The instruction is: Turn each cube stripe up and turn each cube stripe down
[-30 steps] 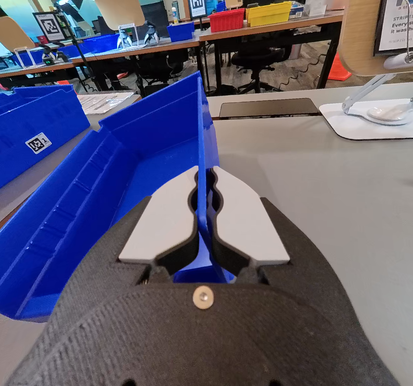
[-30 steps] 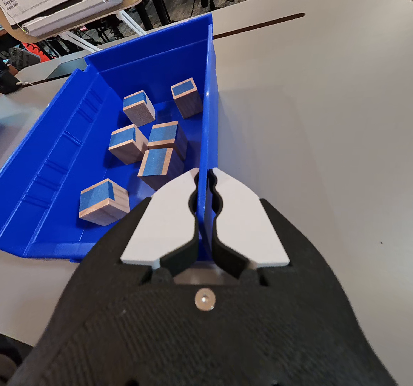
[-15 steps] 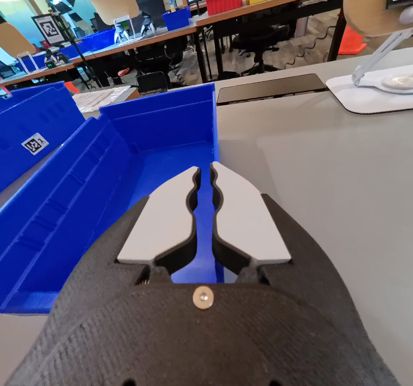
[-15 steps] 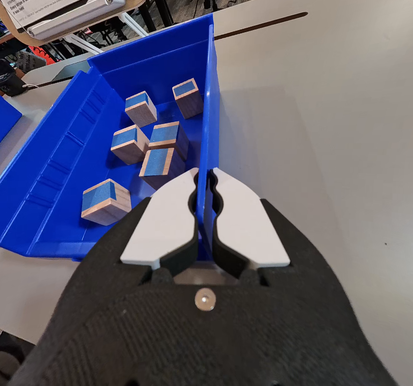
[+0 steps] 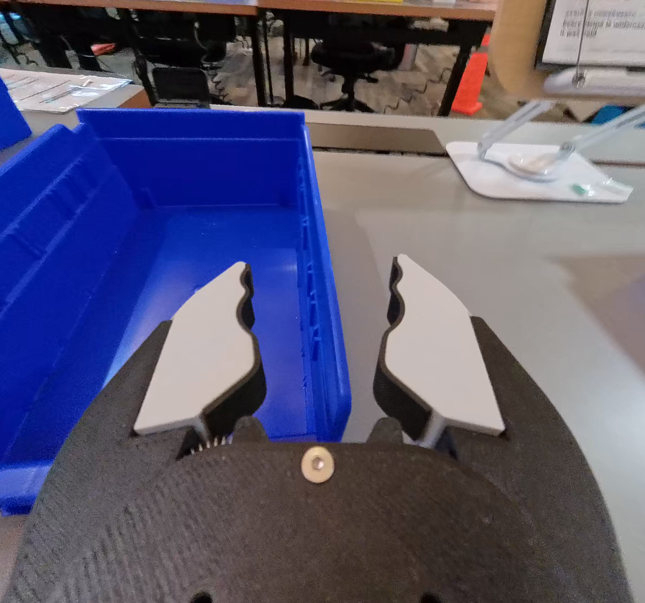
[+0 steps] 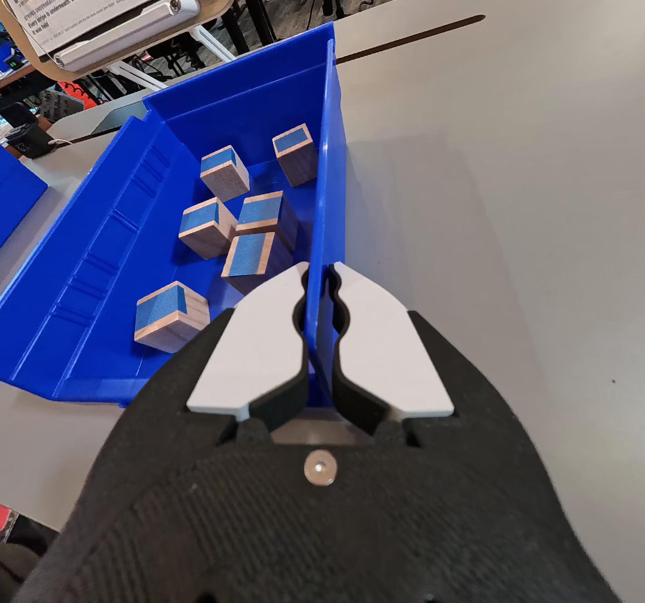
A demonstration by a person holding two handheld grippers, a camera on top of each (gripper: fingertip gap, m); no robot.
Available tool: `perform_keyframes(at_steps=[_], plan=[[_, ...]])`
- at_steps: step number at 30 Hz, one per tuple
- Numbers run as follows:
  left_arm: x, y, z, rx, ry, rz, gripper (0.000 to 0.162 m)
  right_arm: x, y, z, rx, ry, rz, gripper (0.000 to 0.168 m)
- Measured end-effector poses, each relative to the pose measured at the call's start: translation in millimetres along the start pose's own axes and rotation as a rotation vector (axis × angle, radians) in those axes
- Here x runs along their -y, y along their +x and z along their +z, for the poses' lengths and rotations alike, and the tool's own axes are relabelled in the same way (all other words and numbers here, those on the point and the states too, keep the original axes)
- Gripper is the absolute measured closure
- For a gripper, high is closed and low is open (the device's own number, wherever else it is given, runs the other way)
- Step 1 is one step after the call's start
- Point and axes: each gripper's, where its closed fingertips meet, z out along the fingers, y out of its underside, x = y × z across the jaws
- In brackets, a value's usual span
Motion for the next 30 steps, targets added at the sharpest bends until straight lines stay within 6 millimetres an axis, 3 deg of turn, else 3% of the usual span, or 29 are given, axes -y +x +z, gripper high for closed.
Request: perform_keyframes(at_steps=[2,4,7,12,17,23,27,30], plan=[[-24.2,-12.7,12.5,0.095,-0.132,0.18,0.093,0.1,-0.3,0.0,0.009,0.001,0.011,0.159],[-45.1,-24.0,19.8,0.192,-0.267,0.367,0.123,0.1,-0.6,0.0,0.02,0.003,0.028,0.158],[-36.9,-12.3,20.4,0.161,-0.221,0.37,0.152,0.2,-1.0,-0.2,0.03,0.004,0.043,0.157],[-34.5,-17.0,15.4,0.114,-0.233,0.309,0.153,0.2,-1.2,-0.2,0.033,0.004,0.053,0.157],[-2.7,-17.5,1.9,0.126,-0.109,0.275,0.151,-2.0,-15.0,0.9,0.099,-0.029,0.03,0.154],[16.2,-17.2,-27.8,0.156,-0.031,0.289,0.153,-5.8,-63.9,26.6,0.168,-0.048,0.042,0.154],[37.8,-22.2,-55.5,0.205,0.074,0.29,0.154,-11.1,-113.2,50.4,0.251,-0.053,0.149,0.154],[52.7,-25.5,-76.5,0.217,0.122,0.28,0.155,-12.2,-158.2,72.1,0.287,-0.051,0.062,0.159]])
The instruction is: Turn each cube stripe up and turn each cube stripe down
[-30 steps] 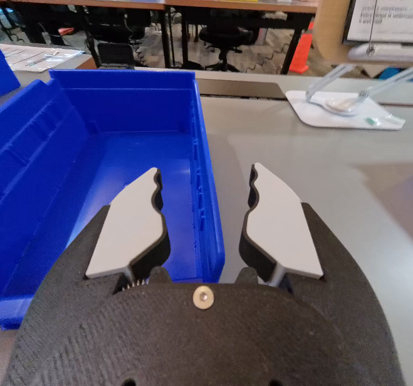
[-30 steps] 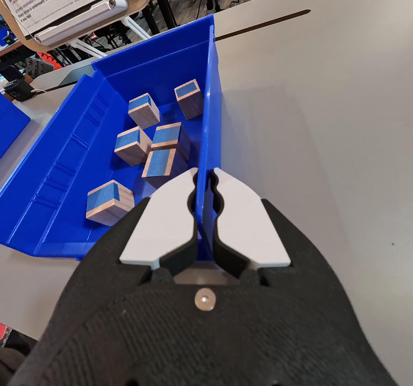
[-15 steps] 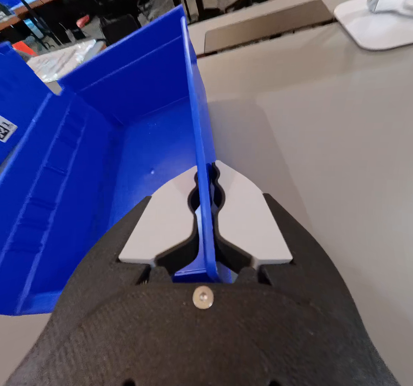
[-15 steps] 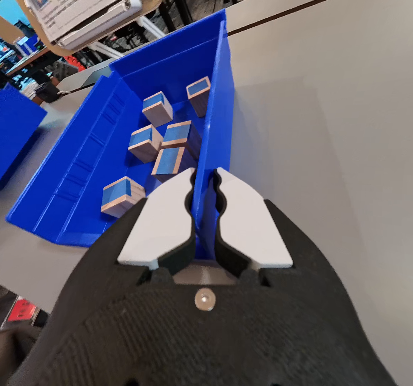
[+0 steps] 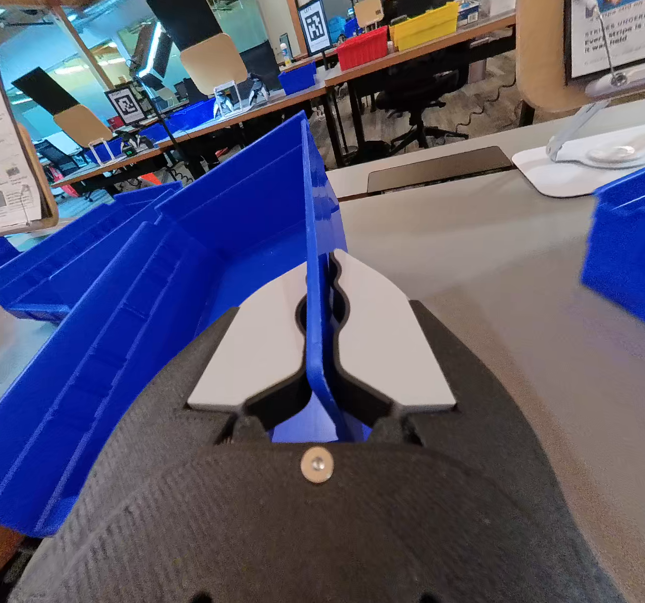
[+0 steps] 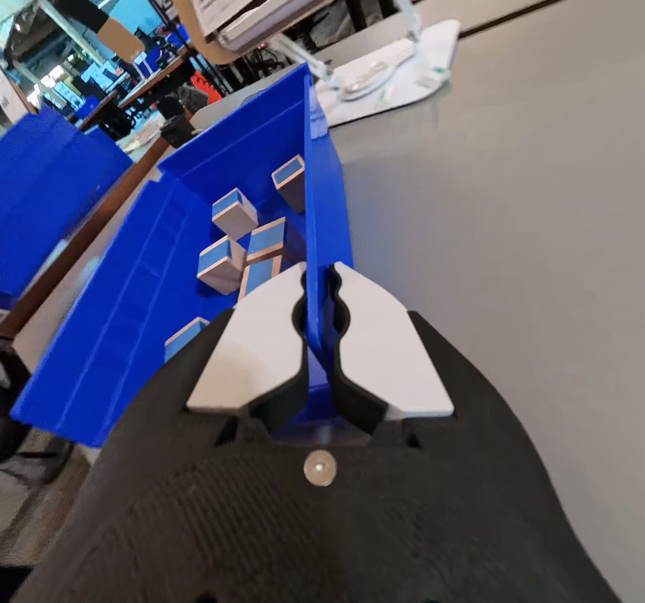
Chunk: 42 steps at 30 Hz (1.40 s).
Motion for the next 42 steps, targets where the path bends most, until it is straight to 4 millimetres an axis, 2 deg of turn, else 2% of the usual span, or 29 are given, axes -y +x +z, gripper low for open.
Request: perform_keyframes(at_steps=[2,5,11,15,20,25,27,29,30,33,36,38,40,42], plan=[[3.0,-6.4,-8.6,-0.004,-0.006,-0.014,0.155,0.2,-27.4,23.6,0.006,0.014,-0.051,0.162],[5.6,-18.8,-22.3,0.007,-0.004,-0.057,0.155,-4.6,-69.0,65.1,0.065,0.01,-0.012,0.161],[17.8,-61.3,-52.3,0.103,-0.002,-0.066,0.155,-11.1,-135.5,151.6,0.044,0.02,-0.024,0.161],[28.8,-83.9,-72.1,0.155,0.018,-0.058,0.156,-22.3,-184.7,201.9,0.003,0.023,-0.021,0.16],[46.2,-103.5,-92.3,0.175,0.078,-0.089,0.155,-43.3,-248.9,240.3,-0.021,0.038,0.025,0.159],[56.6,-116.2,-105.7,0.192,0.104,-0.102,0.155,-64.6,-307.6,260.4,0.005,0.014,0.139,0.152],[58.2,-118.5,-108.2,0.202,0.109,-0.093,0.155,-76.2,-334.2,265.2,0.069,-0.053,0.136,0.146],[59.0,-119.8,-109.3,0.208,0.11,-0.086,0.155,-89.7,-360.4,264.2,0.146,-0.152,0.025,0.142],[59.3,-120.1,-109.7,0.209,0.109,-0.084,0.155,-93.4,-368.2,260.2,0.175,-0.19,-0.015,0.145],[61.6,-119.1,-111.5,0.199,0.111,-0.091,0.155,-74.9,-372.8,235.5,0.261,-0.16,-0.018,0.148],[68.0,-108.5,-111.3,0.169,0.126,-0.092,0.155,-53.8,-357.0,200.3,0.349,-0.128,-0.041,0.134],[74.5,-90.8,-107.9,0.127,0.137,-0.076,0.155,-47.7,-337.1,173.1,0.395,-0.116,-0.063,0.13],[83.4,-63.9,-103.8,0.068,0.146,-0.067,0.155,-47.2,-308.3,143.9,0.407,-0.114,-0.115,0.127],[96.1,-27.5,-101.8,-0.014,0.159,-0.065,0.155,-47.5,-269.9,112.4,0.388,-0.101,-0.196,0.125]])
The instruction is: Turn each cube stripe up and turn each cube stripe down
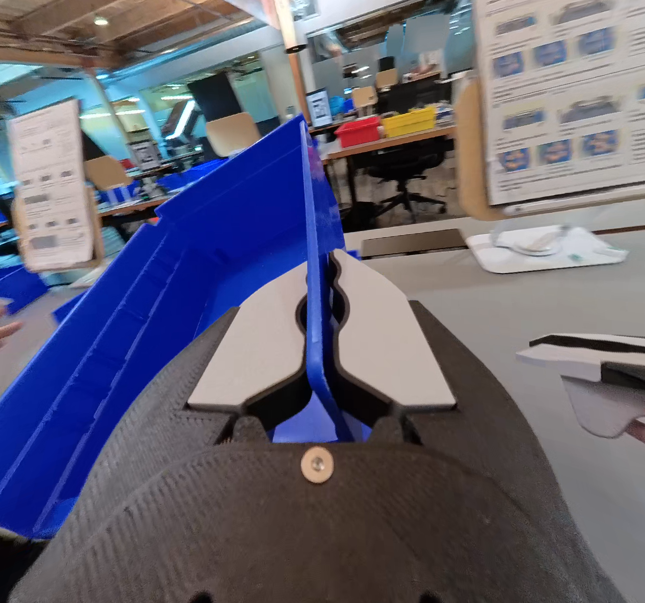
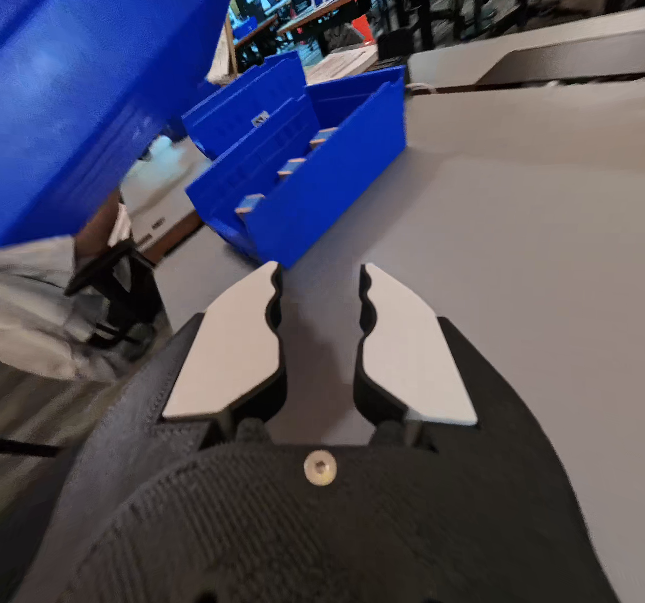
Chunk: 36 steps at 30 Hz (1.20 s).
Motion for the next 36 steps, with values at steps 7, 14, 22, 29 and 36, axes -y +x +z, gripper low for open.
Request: perform_keyframes(at_steps=[7,14,22,29,36], plan=[[24.9,179.7,-17.2,-0.455,0.05,0.03,0.155,-22.8,123.7,-177.7,-0.252,0.072,-0.124,0.121],[-11.5,338.2,-44.9,-0.831,-0.045,-0.053,0.155,-10.5,191.6,-316.3,-0.32,0.312,0.237,0.128],[-45.8,444.5,-41.6,-0.975,-0.051,0.037,0.154,-36.0,181.5,-348.4,-0.39,0.348,0.341,0.119],[-69.6,512.8,-37.8,-0.979,0.018,0.116,0.154,-59.5,166.1,-364.5,-0.468,0.383,0.394,0.112],[-79.1,586.8,-58.3,-1.046,0.063,0.232,0.156,-65.2,172.3,-372.1,-0.49,0.415,0.442,0.102]])
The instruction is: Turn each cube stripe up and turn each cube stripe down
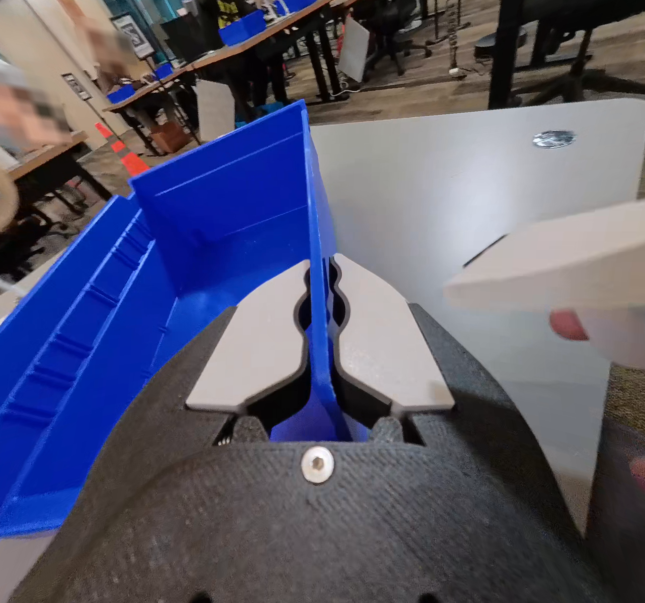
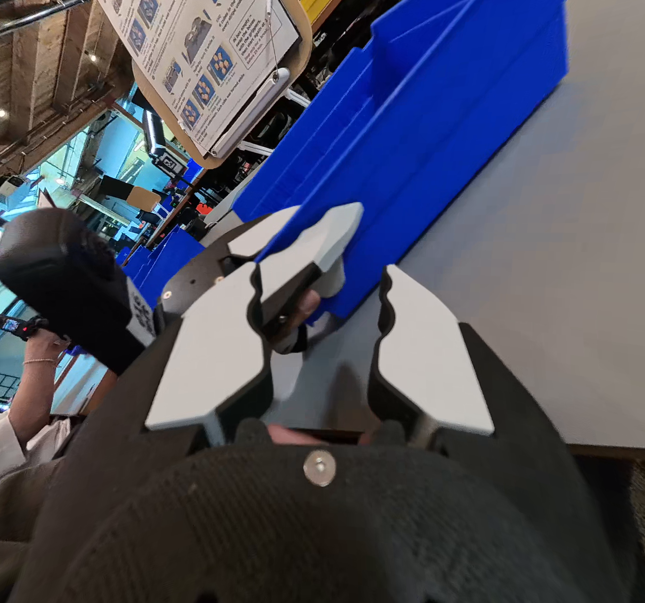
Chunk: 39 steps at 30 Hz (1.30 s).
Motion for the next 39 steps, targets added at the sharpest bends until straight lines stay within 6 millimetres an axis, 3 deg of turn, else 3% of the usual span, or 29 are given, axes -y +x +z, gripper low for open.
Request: perform_keyframes(at_steps=[2,6,8,10,11,14,17,22,26,28,32,36,39], plan=[[1.6,16.2,11.9,-0.055,-0.021,-0.023,0.153,3.0,2.6,-0.6,0.0,0.015,0.015,0.097],[24.3,26.8,17.3,-0.118,0.026,-0.12,0.142,14.5,9.9,-4.7,-0.01,0.066,0.035,0.094],[30.6,31.2,9.9,-0.187,0.016,-0.183,0.131,15.9,10.6,-7.6,-0.003,0.063,0.028,0.092],[29.7,32.0,-6.2,-0.249,-0.008,-0.219,0.12,9.8,3.7,-8.8,0.035,0.012,-0.025,0.078],[26.1,29.4,-16.3,-0.264,-0.023,-0.217,0.117,7.0,2.3,-8.6,0.031,-0.003,-0.052,0.079],[13.4,12.2,-50.4,-0.29,-0.051,-0.129,0.114,3.7,-4.1,-3.8,0.012,-0.006,-0.133,0.087],[3.1,-28.6,-77.2,-0.233,-0.074,-0.08,0.114,-0.4,-5.1,13.1,-0.047,-0.032,-0.237,0.082],[-19.1,-95.8,-101.4,-0.103,-0.079,-0.294,0.115,-22.6,4.1,43.8,-0.162,-0.171,-0.413,0.088],[-50.0,-106.7,-125.1,-0.047,-0.124,-0.347,0.111,-16.9,17.2,54.8,-0.233,-0.184,-0.504,0.1],[-65.4,-109.8,-136.9,-0.018,-0.148,-0.338,0.111,-12.9,22.5,59.6,-0.222,-0.194,-0.478,0.096],[-80.9,-126.3,-156.3,0.047,-0.156,-0.374,0.114,13.9,46.7,62.1,-0.276,-0.143,-0.374,0.121],[-79.7,-148.6,-171.4,0.105,-0.106,-0.423,0.117,68.0,103.4,51.5,-0.471,-0.088,-0.469,0.156],[-88.1,-159.6,-176.3,0.132,-0.092,-0.481,0.124,102.5,141.0,44.8,-0.522,-0.044,-0.405,0.164]])
